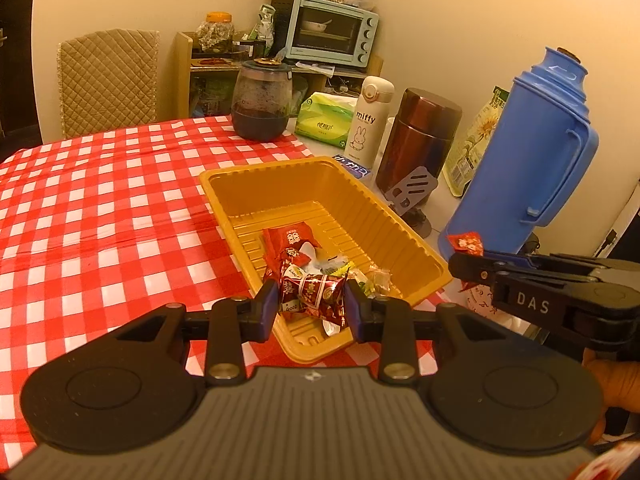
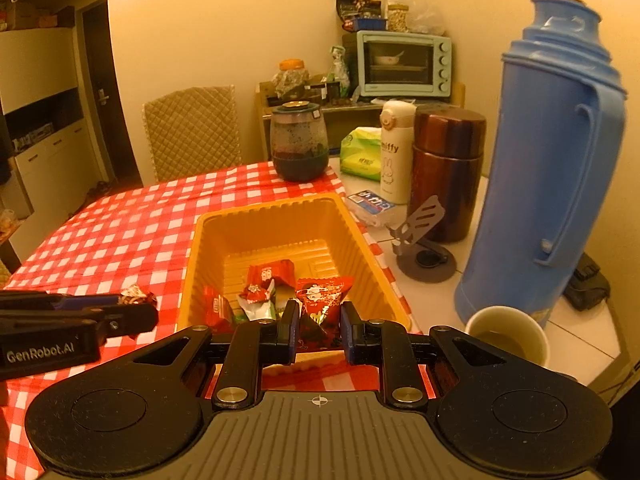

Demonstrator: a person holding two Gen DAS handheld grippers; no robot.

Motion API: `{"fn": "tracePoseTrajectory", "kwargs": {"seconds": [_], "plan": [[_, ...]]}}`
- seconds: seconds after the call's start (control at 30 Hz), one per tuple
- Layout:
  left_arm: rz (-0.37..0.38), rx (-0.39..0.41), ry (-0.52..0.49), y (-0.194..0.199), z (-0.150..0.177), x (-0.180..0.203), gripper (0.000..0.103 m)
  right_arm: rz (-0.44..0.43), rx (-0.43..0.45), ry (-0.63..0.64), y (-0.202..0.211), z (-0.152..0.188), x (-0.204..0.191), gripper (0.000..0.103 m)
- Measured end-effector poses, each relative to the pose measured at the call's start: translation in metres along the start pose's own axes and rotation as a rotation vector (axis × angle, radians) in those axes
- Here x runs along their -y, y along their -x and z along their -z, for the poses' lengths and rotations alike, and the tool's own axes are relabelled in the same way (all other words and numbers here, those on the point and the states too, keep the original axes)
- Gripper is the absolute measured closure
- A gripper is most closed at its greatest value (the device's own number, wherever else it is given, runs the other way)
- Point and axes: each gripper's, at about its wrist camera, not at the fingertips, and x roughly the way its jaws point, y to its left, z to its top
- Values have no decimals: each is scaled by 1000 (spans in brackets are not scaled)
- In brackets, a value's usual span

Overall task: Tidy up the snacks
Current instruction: 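Lower both held candies into the orange tray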

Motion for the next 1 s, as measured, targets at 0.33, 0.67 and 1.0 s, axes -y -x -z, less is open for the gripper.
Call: {"fn": "tracePoseTrajectory", "kwargs": {"seconds": [0.33, 0.67, 1.0], "plan": [[-2, -29, -9, -36, -15, -6, 71, -34, -38, 39, -37, -14, 1, 81], [1, -47, -29, -68, -32, -14, 71, -63, -83, 73, -76, -28, 7, 81], [2, -74, -35, -98, -49, -36, 71, -98, -140, 96, -114, -45, 12, 81]]}}
